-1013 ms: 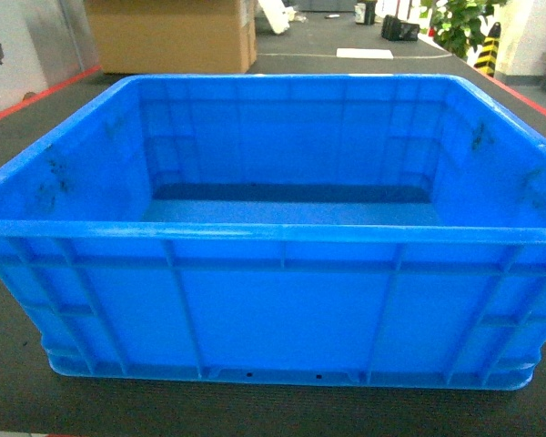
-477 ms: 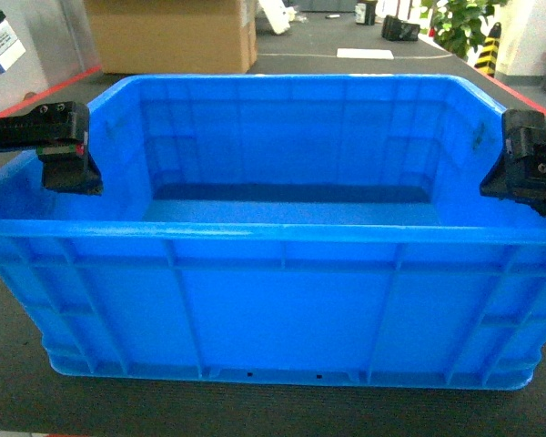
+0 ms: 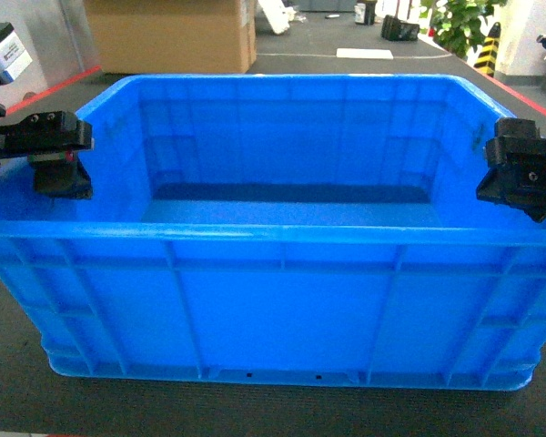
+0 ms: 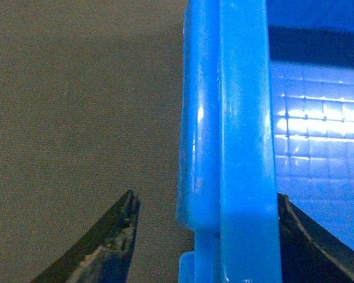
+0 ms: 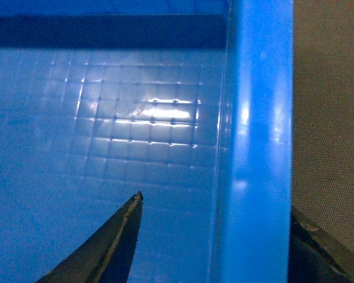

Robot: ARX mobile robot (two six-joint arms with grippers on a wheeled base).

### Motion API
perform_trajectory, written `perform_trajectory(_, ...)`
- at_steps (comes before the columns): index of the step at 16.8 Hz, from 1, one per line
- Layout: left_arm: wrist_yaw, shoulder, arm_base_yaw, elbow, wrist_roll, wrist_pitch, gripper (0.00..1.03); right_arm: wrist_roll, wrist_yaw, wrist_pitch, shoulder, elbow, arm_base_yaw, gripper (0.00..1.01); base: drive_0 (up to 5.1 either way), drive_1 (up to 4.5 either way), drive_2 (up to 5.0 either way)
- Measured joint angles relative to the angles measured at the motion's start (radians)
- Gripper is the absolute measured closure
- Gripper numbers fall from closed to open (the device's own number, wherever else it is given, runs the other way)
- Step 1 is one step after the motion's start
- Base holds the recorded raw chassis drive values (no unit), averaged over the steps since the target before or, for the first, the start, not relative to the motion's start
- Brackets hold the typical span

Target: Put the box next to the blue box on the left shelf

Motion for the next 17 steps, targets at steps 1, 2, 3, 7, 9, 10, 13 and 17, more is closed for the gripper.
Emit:
perform_trajectory(1,0.0,0.0,0.0,0.001,0.001,0.0,0.47,-0.003,0.01,-0.002,0.001,0.003,0.002,0.41,0.0,0.0,0.0)
perform_trajectory(2,0.006,0.0,0.001,0.001,0.005,0.0,0.56,-0.006,0.019,-0.002,0.001,0.003,0.006,0.5,0.0,0.0,0.0)
perform_trajectory(3,0.005,0.0,0.0,0.001,0.006,0.011,0.67,-0.006,0.032,-0.002,0.001,0.004,0.006,0.61,0.0,0.0,0.0)
perform_trajectory(7,-0.029,-0.03,-0.013,-0.019,0.025,0.027,0.82,0.004,0.057,0.005,-0.004,0.004,0.014,0.8,0.0,0.0,0.0)
perform_trajectory(9,-0.061,-0.064,-0.013,-0.039,0.033,0.061,0.83,0.025,0.062,0.004,-0.033,-0.006,0.033,0.8,0.0,0.0,0.0)
perform_trajectory(10,-0.071,-0.084,-0.014,-0.05,0.035,0.088,0.83,0.029,0.072,0.013,-0.056,-0.01,0.041,0.8,0.0,0.0,0.0)
perform_trajectory(13,-0.1,-0.178,-0.031,-0.09,0.037,0.247,0.83,0.026,0.106,0.074,-0.156,-0.01,0.041,0.8,0.0,0.0,0.0)
perform_trajectory(17,-0.151,-0.298,-0.056,-0.159,0.063,0.424,0.83,0.016,0.134,0.157,-0.284,-0.065,0.04,0.81,0.0,0.0,0.0)
